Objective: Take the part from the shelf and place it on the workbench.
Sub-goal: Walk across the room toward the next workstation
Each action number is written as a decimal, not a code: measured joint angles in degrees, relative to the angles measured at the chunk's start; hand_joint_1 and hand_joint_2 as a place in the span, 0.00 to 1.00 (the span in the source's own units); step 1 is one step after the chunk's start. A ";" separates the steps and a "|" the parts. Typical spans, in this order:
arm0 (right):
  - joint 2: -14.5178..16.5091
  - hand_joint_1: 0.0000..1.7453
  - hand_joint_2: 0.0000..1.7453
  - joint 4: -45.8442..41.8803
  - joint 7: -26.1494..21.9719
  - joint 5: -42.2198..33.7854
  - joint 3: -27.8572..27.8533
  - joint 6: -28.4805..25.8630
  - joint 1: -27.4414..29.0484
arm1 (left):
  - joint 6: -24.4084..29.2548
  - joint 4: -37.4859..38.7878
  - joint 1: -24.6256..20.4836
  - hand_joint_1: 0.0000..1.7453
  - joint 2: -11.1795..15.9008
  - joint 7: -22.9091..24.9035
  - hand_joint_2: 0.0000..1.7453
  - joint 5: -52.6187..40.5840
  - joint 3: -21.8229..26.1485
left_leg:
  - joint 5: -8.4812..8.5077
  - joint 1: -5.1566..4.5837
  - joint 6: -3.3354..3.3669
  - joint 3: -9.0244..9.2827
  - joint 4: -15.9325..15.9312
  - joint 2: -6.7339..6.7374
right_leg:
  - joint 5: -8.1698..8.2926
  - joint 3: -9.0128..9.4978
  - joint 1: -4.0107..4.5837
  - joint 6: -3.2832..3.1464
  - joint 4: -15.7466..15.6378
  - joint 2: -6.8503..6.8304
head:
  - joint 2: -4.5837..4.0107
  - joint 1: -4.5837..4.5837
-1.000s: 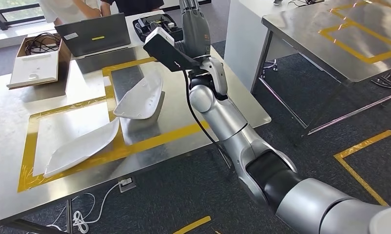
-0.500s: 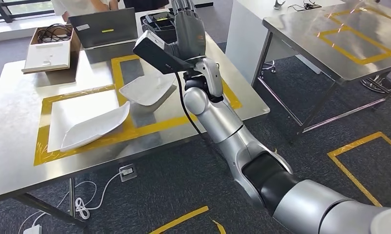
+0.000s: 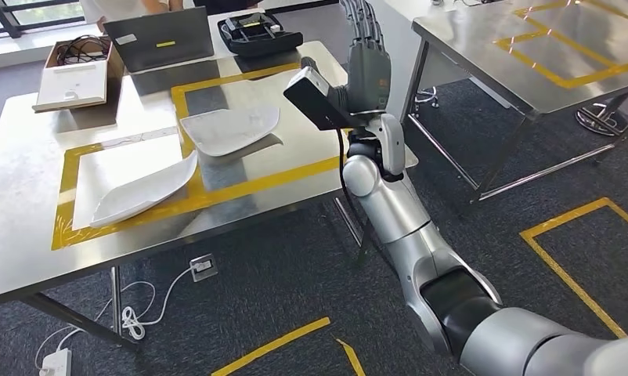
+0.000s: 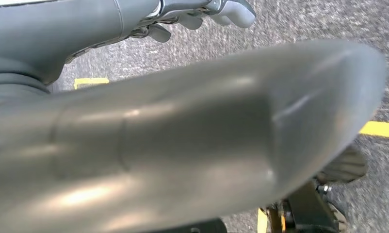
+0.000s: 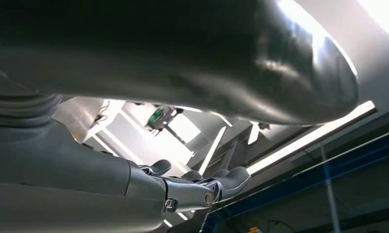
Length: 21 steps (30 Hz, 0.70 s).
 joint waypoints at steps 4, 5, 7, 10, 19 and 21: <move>-2.24 0.00 0.00 -2.84 0.72 -0.11 -3.63 -0.94 5.83 | 0.00 -0.01 -0.02 0.00 0.09 -0.03 0.00 -0.40 0.07 | -4.11 0.80 -1.12 -0.87 9.25 0.04 | 1.81 -2.51 -0.39 0.58 0.21 -0.12 | 0.00 -0.07; -2.84 0.00 0.00 -3.80 0.96 -0.05 -4.86 -1.10 7.51 | 0.00 -0.01 -0.01 0.00 0.09 -0.03 0.00 -0.52 0.09 | -2.72 0.98 -1.33 1.17 7.10 0.04 | 2.16 -3.13 -0.59 0.90 0.41 -0.22 | 0.00 -0.05; -4.02 0.00 0.00 -5.68 1.11 0.10 -7.50 -1.22 10.09 | 0.00 -0.02 -0.05 0.00 0.05 -0.07 0.00 -0.66 0.19 | -1.17 1.23 -1.60 6.71 -0.76 -0.07 | 2.74 -4.27 -0.87 1.64 1.01 -0.36 | 0.00 -0.07; -5.04 0.00 0.00 -7.85 0.76 0.52 -10.40 -1.04 12.29 | 0.00 -0.02 -0.04 0.00 -0.01 -0.19 0.00 -0.73 0.39 | -1.50 0.82 -0.52 9.62 -6.02 -0.42 | 3.95 -4.99 -0.96 2.91 1.16 -0.24 | 0.00 0.12; -9.53 0.00 0.00 -7.62 5.37 1.59 -17.02 -2.94 17.25 | 0.09 -0.09 -0.01 0.00 -0.01 -0.28 0.00 -0.59 0.85 | 3.08 0.32 2.83 4.66 -6.25 -0.05 | -6.47 -9.46 -1.15 4.51 17.39 0.49 | 0.00 0.21; -11.06 0.00 0.00 -3.51 7.17 2.75 -21.79 -1.02 17.42 | 0.10 -0.08 0.10 0.00 -0.03 -0.17 0.00 -0.56 1.00 | 3.87 0.25 2.65 3.45 -5.97 -0.16 | -3.90 -4.83 -0.90 4.12 12.34 0.58 | 0.00 0.28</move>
